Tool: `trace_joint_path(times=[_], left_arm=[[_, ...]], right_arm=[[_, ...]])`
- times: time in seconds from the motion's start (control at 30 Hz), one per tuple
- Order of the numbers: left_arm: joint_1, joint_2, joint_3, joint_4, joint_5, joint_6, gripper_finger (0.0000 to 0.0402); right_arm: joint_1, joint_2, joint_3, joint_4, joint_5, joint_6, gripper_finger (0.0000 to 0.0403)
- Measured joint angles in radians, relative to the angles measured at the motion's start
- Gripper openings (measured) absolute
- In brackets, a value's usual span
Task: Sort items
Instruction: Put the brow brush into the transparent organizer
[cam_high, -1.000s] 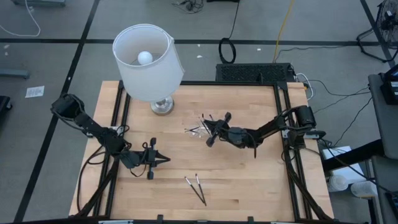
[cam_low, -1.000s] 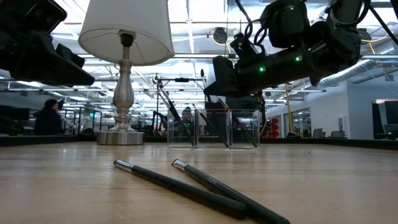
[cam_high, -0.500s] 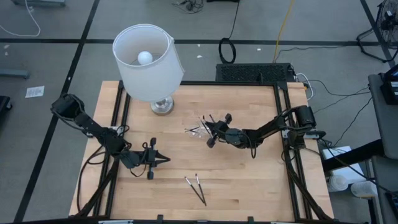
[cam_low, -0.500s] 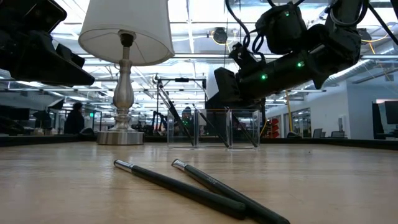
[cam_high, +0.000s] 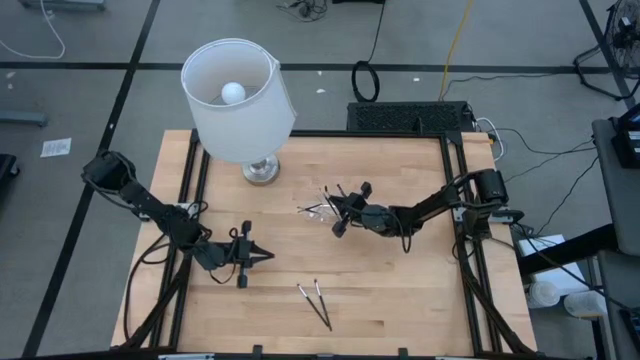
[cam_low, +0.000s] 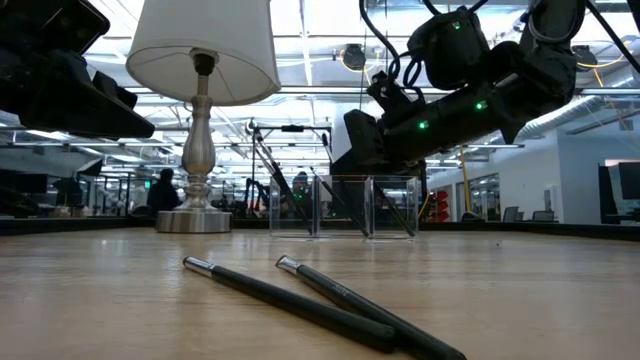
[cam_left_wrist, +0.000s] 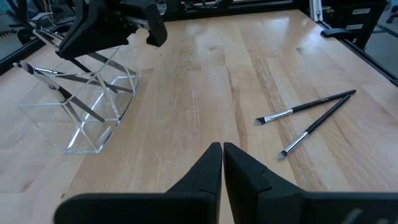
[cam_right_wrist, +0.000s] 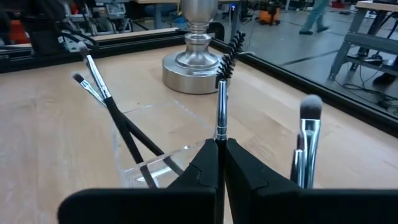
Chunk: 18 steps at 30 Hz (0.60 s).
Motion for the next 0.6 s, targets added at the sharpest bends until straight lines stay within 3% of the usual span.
trace_joint_path(times=[0.6], left_arm=[[0.0, 0.0, 0.0, -0.018, 0.0, -0.006, 0.0026]], right_arm=[[0.001, 0.001, -0.002, 0.044, -0.004, -0.023, 0.0059]])
